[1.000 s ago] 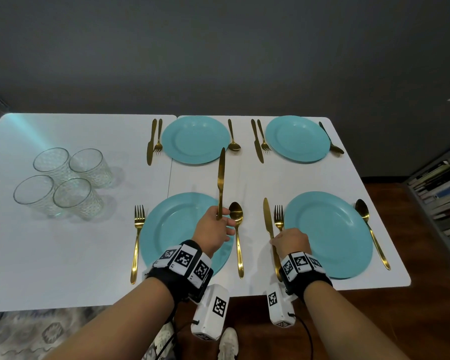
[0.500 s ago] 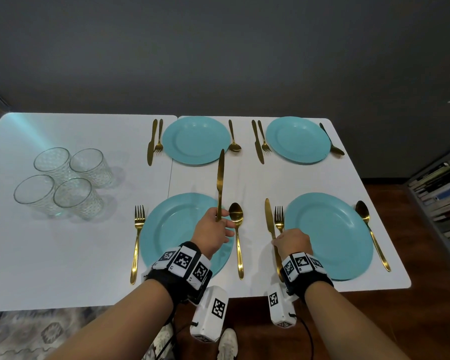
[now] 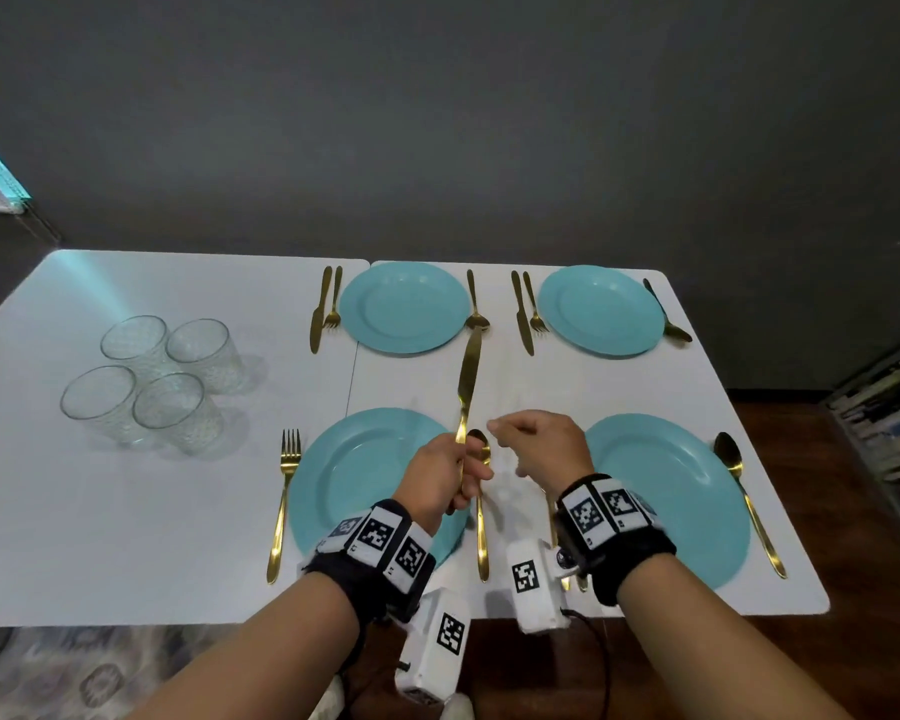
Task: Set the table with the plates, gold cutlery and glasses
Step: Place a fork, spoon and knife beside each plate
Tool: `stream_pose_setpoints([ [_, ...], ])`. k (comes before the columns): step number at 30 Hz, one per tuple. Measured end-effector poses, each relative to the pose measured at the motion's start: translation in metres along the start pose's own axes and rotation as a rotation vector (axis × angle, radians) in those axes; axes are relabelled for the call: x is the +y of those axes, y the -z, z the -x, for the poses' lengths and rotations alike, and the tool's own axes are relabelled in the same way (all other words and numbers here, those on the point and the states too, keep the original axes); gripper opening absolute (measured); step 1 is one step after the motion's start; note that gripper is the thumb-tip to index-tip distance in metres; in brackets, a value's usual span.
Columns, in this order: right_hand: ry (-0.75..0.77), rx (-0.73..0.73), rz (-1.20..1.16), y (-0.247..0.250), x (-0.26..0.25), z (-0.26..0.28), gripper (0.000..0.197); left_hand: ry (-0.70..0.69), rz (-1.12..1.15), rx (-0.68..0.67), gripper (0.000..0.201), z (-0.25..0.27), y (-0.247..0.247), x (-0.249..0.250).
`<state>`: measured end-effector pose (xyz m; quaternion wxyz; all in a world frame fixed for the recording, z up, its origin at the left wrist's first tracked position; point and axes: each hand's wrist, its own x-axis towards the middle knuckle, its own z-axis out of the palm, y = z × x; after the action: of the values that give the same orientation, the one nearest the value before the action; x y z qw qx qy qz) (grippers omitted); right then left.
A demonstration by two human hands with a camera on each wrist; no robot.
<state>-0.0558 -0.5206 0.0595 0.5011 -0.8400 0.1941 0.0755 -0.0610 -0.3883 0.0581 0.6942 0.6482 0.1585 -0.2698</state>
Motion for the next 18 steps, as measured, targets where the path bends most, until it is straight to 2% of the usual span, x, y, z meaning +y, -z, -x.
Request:
stream_pose_setpoints([
  [6, 0.036, -0.142, -0.013, -0.018, -0.028, -0.004, 0.009, -0.055, -0.004, 0.020, 0.025, 0.011, 0.003, 0.006],
  [10, 0.036, -0.205, -0.033, -0.035, -0.039, -0.004, 0.014, -0.062, 0.012, 0.045, 0.019, 0.014, 0.021, 0.004],
  [13, 0.034, -0.259, -0.043, -0.054, -0.052, -0.003, 0.013, -0.071, -0.009, 0.065, 0.022, 0.015, 0.041, 0.006],
  [18, -0.035, -0.230, -0.090, -0.093, -0.067, -0.002, 0.018, -0.002, -0.013, 0.048, 0.029, 0.008, 0.077, 0.006],
])
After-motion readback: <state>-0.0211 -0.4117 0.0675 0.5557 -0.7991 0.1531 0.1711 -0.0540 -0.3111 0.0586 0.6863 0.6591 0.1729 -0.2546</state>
